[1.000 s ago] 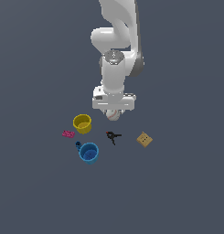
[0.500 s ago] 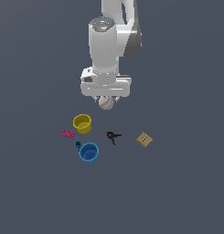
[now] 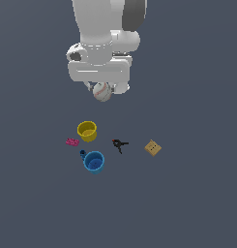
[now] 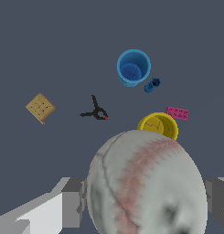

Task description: Pick up a designated object from a clutter of objects.

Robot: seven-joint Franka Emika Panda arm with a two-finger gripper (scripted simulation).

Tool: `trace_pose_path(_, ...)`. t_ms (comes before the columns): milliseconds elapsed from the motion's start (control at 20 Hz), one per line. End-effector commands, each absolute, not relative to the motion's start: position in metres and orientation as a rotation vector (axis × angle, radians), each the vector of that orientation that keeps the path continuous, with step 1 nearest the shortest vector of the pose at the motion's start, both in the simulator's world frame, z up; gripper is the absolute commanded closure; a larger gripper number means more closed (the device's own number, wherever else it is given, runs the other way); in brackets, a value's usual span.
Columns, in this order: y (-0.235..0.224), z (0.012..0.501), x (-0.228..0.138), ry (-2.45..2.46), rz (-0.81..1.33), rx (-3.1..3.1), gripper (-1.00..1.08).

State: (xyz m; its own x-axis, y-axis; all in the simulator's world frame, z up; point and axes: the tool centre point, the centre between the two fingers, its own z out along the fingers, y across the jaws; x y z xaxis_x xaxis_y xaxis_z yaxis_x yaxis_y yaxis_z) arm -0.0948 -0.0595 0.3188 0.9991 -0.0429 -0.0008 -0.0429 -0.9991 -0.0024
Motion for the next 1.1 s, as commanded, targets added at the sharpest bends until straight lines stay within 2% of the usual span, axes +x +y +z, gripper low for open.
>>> trace_pose_path(0, -0.068, 0.343, -0.094, 0.067, 0.0, -3.139, 1.08)
trace_pose_path(500, -0.093, 0.406, -0.088, 0.068, 0.0, -3.14, 1.08)
trace_pose_path(1050, -0.098, 0.421, -0.085, 0.067, 0.0, -3.141, 1.08)
